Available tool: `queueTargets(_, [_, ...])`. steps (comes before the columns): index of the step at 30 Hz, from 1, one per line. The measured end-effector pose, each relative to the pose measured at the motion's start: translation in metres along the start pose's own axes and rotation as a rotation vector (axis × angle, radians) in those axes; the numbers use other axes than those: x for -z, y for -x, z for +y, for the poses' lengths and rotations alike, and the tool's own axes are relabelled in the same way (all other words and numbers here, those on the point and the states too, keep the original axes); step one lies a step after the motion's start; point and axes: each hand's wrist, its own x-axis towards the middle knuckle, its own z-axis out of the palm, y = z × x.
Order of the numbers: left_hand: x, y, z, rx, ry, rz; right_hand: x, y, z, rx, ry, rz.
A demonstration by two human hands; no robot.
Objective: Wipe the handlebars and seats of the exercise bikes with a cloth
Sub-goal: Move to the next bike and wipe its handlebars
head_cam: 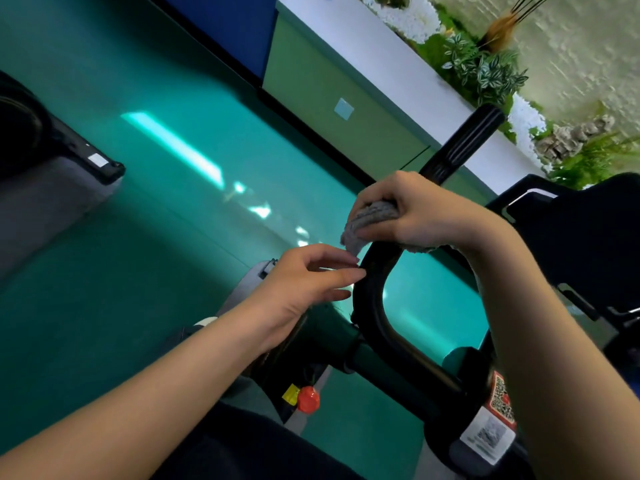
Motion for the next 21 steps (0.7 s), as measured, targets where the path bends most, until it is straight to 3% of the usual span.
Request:
queueTargets(5, [-0.004, -0.002, 0.002, 0.016, -0.038, -0.017, -0.031, 0.036, 0.001, 0.08, -0.068, 0.32])
queueTargets(7, [-0.004, -0.002, 0.004, 0.022, -0.066, -0.022, -0.044, 0.054, 0.006, 0.075, -0.268, 0.407])
queueTargets(9, [-0.005, -0.003, 0.006, 0.036, -0.085, -0.02, -0.057, 0.067, 0.012, 0.014, -0.513, 0.625])
queueTargets(12, [-0.006, -0.004, 0.01, 0.041, -0.127, -0.03, -0.087, 0.068, 0.006, -0.131, -0.646, 0.908])
queueTargets(19, [-0.012, -0.011, 0.025, 0.036, -0.26, -0.064, -0.118, 0.078, -0.01, -0.195, -0.764, 1.031])
queueTargets(21, [-0.014, -0.013, 0.03, 0.036, -0.3, -0.077, -0.106, 0.073, -0.003, -0.257, -0.873, 1.182])
